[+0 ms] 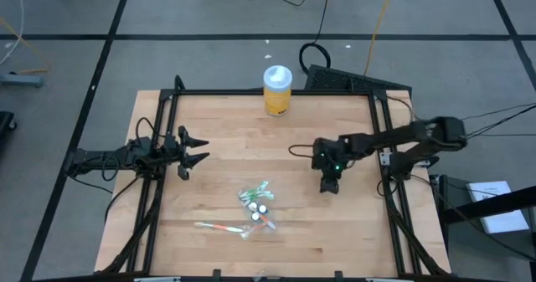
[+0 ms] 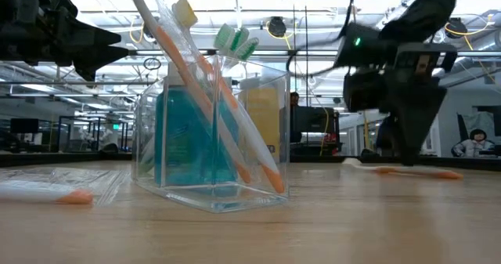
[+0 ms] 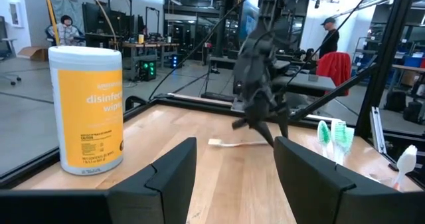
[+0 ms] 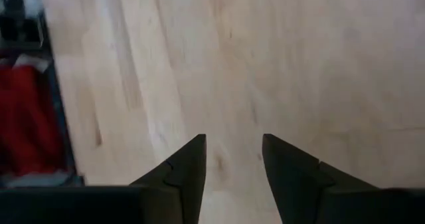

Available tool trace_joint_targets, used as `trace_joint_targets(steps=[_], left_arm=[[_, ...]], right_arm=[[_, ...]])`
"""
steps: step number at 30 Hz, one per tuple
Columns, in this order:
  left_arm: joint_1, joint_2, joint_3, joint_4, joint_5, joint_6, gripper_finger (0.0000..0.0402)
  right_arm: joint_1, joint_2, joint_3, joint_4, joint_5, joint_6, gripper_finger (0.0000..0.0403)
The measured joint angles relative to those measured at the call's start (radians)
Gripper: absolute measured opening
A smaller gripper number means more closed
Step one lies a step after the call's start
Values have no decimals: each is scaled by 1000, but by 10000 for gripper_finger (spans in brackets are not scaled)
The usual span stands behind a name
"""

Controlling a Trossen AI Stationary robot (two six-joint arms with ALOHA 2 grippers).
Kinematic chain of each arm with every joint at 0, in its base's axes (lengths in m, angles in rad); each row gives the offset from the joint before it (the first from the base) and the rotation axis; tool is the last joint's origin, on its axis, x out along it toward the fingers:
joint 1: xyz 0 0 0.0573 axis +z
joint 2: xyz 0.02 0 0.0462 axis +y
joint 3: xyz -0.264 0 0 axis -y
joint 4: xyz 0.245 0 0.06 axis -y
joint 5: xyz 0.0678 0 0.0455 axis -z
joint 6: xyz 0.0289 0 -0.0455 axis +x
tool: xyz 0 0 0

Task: Pick & Place toothbrushing station
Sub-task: Put the orange toothbrush into the transparent organizer

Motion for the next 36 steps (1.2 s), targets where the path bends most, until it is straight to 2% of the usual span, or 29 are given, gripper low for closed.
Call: trace_joint_targets(steps=[5,9,11,16,21,26,31,36], left_arm=[[0,0,0,-1,0,0,209],[0,0,0,-1,0,0,209],[0,0,0,-1,-1,0,209],[0,0,0,0,-1,0,209],[0,0,0,0,-1,0,209],[0,0,0,-1,-2,0,209],[0,0,0,0,-2,0,209],[0,0,0,-1,-2,0,209]], right_arm=[[35,-174,1,-91,217,105,137],[52,-258,1,-111,565,54,137],[64,-261,1,-89,692,-4,141],[66,-193,1,9,814,-93,177],[39,-78,1,85,836,-128,218],[17,22,1,164,833,-154,235],[-9,66,1,195,800,-149,225],[-16,72,2,193,796,-147,186]])
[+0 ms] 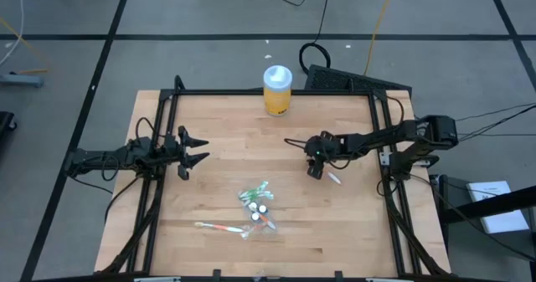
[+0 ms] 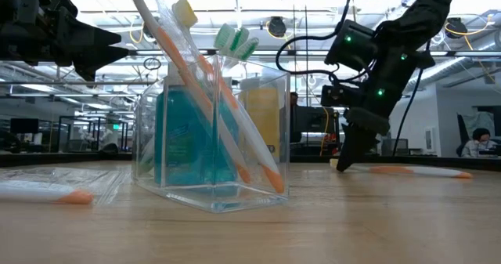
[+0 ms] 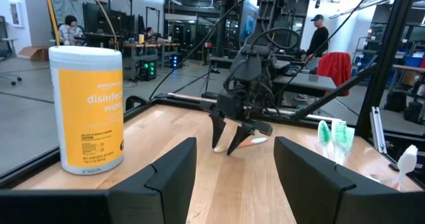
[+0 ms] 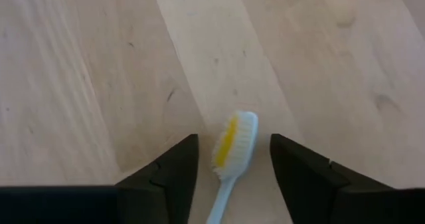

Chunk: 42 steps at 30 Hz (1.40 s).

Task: Pick & Place toothbrushing station
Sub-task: Put the orange toothbrush into the transparent organizer

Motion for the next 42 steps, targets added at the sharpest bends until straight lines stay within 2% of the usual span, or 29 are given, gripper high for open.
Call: trace_joint_targets(steps=[9,16,22,29,32,36,39,42], left_arm=[[0,0,0,0,0,0,209],[0,0,0,0,0,0,209],[0,0,0,0,0,0,209],[0,0,0,0,0,0,209],[0,0,0,1,1,0,209],[0,0,0,1,1,0,209],[0,0,0,0,2,0,209],[0,0,0,-1,1,0,209]], right_arm=[[1,3,0,-1,11,-5,87],[-1,2,0,12,26,-34,30],[17,-25,9,27,-41,-41,21],[84,-147,36,53,-119,-29,22],[133,-215,39,155,-160,0,21],[225,-268,39,384,-239,38,23],[314,-259,40,607,-250,41,21],[389,-197,40,808,-249,17,20]])
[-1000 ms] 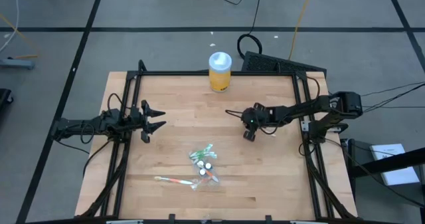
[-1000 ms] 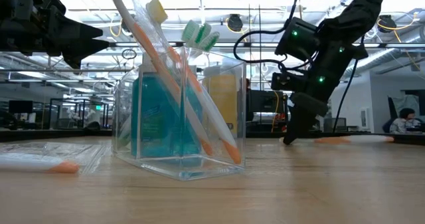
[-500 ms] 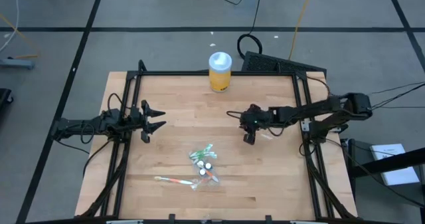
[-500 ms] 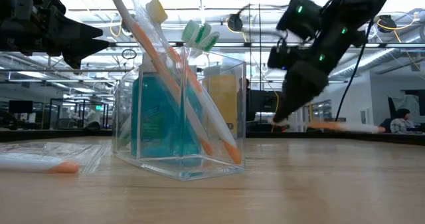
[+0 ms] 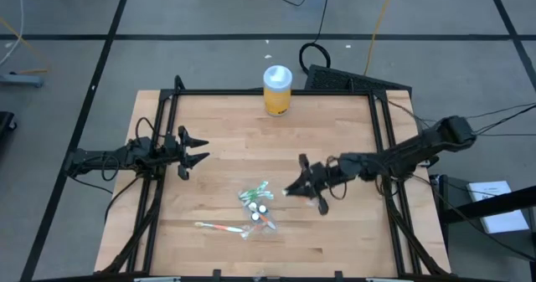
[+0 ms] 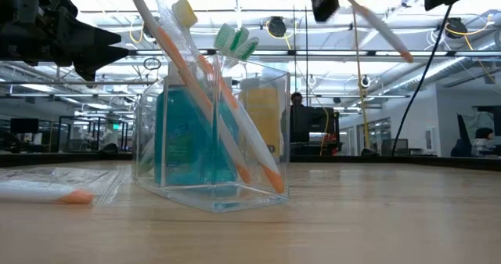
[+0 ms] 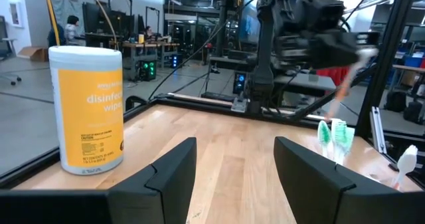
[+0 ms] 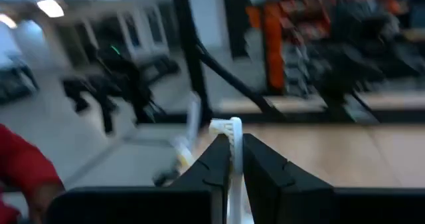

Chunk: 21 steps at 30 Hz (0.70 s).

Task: Pick & Place toothbrushing station
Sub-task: Put the orange toothbrush into the transparent organizer

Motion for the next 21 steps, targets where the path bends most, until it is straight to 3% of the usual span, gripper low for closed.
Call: trace_joint_targets(steps=[7,15,21], left_arm=[[0,0,0,1,0,0,209],[0,0,0,1,0,0,209],[0,0,0,1,0,0,209]], right_arm=[[72,234,38,444,28,3,21],[86,434,258,469,-48,-62,22],[90,524,344,469,-54,-55,22]])
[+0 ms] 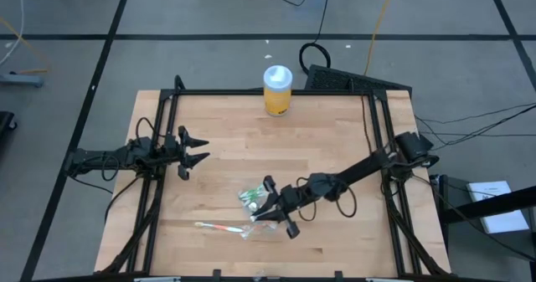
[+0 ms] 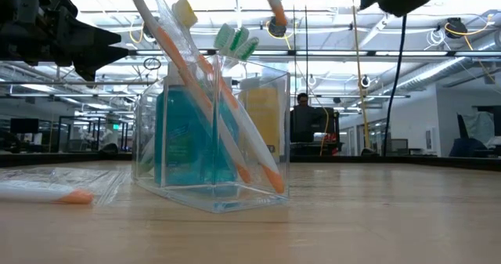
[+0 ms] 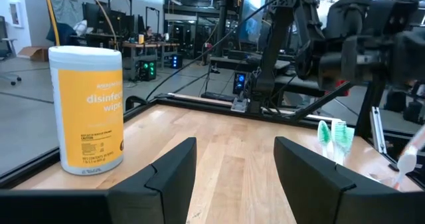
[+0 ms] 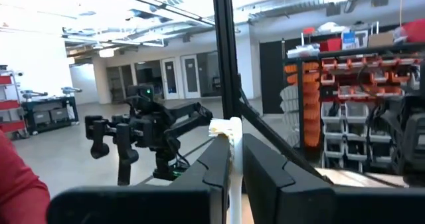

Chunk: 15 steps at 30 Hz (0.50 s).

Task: Pick & Place toothbrushing station
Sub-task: Put the orange toothbrush into the transparent organizer

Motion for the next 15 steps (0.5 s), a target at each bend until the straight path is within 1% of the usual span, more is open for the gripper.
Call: trace_joint_targets(steps=[7,12,15], left_arm=[[0,0,0,0,0,0,209],[0,0,0,0,0,0,209],[0,0,0,0,0,0,209]], right_arm=[[0,106,28,60,5,-32,21],[-8,150,28,102,5,-54,21],[-8,157,27,88,6,-65,21]])
